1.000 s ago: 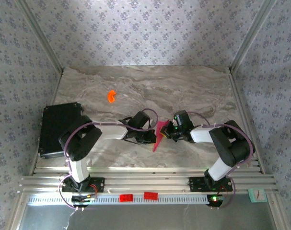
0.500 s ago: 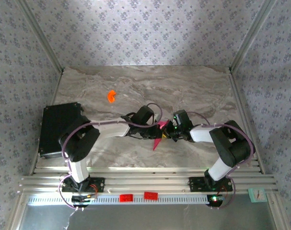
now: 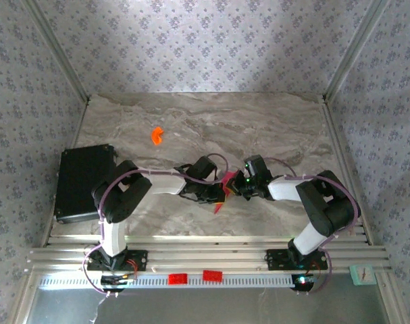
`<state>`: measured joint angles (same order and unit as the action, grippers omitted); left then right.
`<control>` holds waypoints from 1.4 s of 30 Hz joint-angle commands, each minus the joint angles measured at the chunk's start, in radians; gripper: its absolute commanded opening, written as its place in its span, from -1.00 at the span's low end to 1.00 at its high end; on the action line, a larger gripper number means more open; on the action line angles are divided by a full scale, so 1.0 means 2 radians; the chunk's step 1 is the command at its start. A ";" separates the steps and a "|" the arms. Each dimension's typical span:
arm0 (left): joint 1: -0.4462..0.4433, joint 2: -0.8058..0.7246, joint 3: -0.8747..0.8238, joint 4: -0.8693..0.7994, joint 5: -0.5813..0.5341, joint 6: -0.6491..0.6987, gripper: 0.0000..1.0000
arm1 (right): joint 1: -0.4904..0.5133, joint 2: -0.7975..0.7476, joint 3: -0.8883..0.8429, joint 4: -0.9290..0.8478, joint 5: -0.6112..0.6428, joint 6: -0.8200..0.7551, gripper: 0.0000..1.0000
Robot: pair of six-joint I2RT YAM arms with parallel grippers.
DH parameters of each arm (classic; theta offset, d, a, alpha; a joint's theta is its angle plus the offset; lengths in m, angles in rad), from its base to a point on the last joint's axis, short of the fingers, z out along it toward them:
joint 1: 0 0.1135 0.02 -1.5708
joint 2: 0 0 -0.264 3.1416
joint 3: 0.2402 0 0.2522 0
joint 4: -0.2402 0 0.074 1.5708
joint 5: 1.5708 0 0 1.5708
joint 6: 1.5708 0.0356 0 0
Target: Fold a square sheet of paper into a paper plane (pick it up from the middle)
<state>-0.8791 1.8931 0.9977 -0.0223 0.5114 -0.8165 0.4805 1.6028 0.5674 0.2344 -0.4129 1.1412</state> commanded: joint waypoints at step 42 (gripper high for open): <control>0.008 -0.010 0.032 0.003 -0.002 0.015 -0.87 | -0.004 0.004 -0.011 -0.093 0.038 -0.010 -1.00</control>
<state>-0.8677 1.8286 1.0172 -0.0284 0.4900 -0.8013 0.4805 1.5883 0.5686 0.1978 -0.4145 1.1366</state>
